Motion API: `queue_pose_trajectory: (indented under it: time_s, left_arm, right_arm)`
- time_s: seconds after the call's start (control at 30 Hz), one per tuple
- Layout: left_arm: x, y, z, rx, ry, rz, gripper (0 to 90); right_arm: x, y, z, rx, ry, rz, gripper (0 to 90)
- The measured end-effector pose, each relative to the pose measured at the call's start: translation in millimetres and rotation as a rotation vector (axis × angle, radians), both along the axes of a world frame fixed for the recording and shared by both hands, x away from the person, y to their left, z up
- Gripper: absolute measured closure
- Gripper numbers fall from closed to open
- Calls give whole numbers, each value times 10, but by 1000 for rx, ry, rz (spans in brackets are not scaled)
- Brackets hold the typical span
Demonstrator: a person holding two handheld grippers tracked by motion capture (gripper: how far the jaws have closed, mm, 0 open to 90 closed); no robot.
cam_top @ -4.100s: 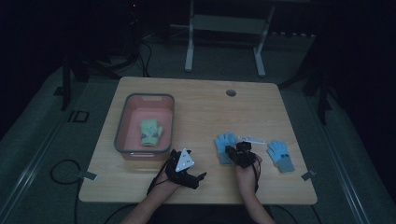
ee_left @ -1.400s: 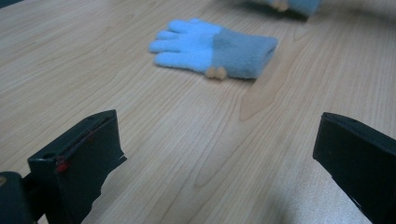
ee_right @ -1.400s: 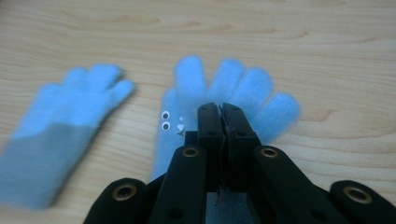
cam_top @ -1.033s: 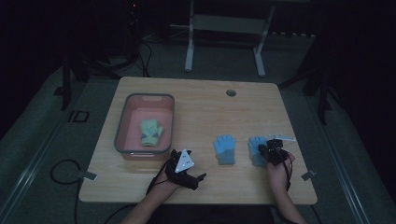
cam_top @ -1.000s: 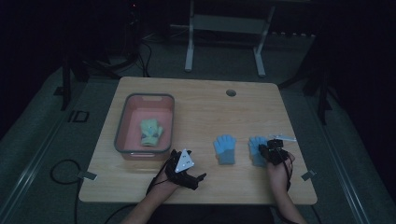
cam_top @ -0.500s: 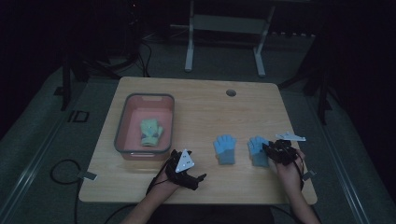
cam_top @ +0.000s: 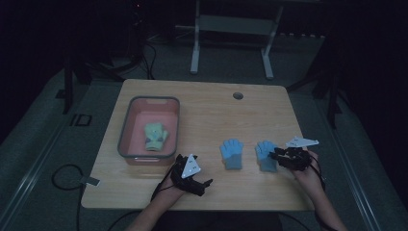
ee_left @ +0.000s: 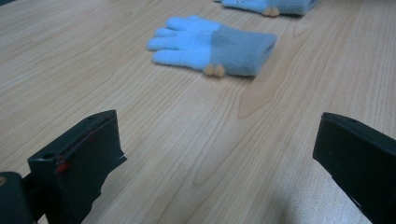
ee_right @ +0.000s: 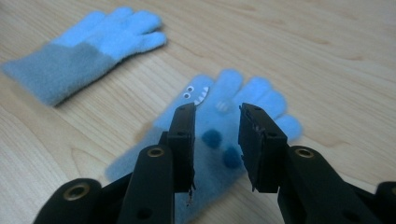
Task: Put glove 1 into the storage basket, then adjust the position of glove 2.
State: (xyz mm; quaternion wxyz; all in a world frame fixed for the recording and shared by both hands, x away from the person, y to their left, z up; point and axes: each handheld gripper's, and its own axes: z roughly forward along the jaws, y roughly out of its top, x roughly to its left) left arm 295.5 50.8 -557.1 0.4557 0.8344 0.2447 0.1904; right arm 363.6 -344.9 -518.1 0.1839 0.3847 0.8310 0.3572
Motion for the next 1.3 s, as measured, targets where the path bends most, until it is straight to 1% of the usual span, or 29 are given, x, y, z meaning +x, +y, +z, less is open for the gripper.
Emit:
queue_pose_trajectory:
  time_s: [0.13,0.27,0.3,0.33,0.37,0.43,0.47,0.53,0.6,0.7,0.73,0.8,0.9,0.93,0.97,1.0,1.03,1.07,1.1,1.13,1.17,1.2,1.23,1.3]
  left_arm:
    - [1,-4,0,5,0,-2,9]
    - [0,-4,1,5,0,-2,9]
    - [0,-4,1,5,0,-2,9]
    - [0,-2,1,4,-1,0,9]
    - [-1,-3,0,4,-2,-1,9]
    - [-1,-4,0,4,-1,-1,9]
    - [0,-4,0,5,-1,-1,9]
    - [1,-2,1,5,0,-1,9]
    - [1,-2,1,5,0,-2,9]
    - [3,-2,1,6,0,-2,9]
    - [2,-2,1,6,0,-2,9]
    - [-1,-3,0,4,-1,-2,9]
    - [-1,-3,0,4,-2,-2,9]
    - [2,-2,1,5,0,-1,9]
    - [3,-2,1,6,1,-1,9]
    - [3,-2,1,6,0,-1,9]
    - [2,-2,1,6,0,0,10]
    - [2,-3,1,7,0,-1,10]
    - [2,-3,1,6,0,0,9]
    - [1,-4,0,5,1,0,9]
    - [1,-5,0,6,1,1,9]
    - [0,-7,-1,6,1,1,9]
    - [-1,-9,-2,6,0,1,9]
    - [-1,-11,-1,10,0,1,9]
  right_arm:
    - [65,47,-105,-1,16,18,648]
    - [104,86,-222,-7,39,25,633]
    - [104,86,-222,-7,39,25,633]
    - [105,94,-248,-14,44,23,626]
    - [103,104,-281,-29,39,19,623]
    - [92,122,-288,-45,31,12,623]
    - [92,129,-290,-45,32,8,632]
    - [99,131,-289,-37,44,7,695]
    - [92,147,-293,-34,43,-2,798]
    - [78,194,-278,-51,49,-14,840]
    - [80,198,-275,-50,51,-20,846]
    - [91,188,-262,-30,67,-35,853]
    - [90,182,-225,-28,59,-47,858]
    - [87,180,-196,-20,59,-49,859]
    - [76,179,-114,-2,39,-59,860]
    - [66,185,-63,3,31,-64,860]
    - [47,202,37,18,11,-63,860]
    - [47,202,37,18,11,-63,860]
    - [40,213,80,20,0,-60,860]
    - [27,237,154,29,-12,-60,860]
    - [20,257,212,46,-16,-55,860]
    - [0,313,321,58,-36,-41,860]
    - [0,313,321,58,-36,-41,860]
    - [-18,384,417,70,-43,-19,861]
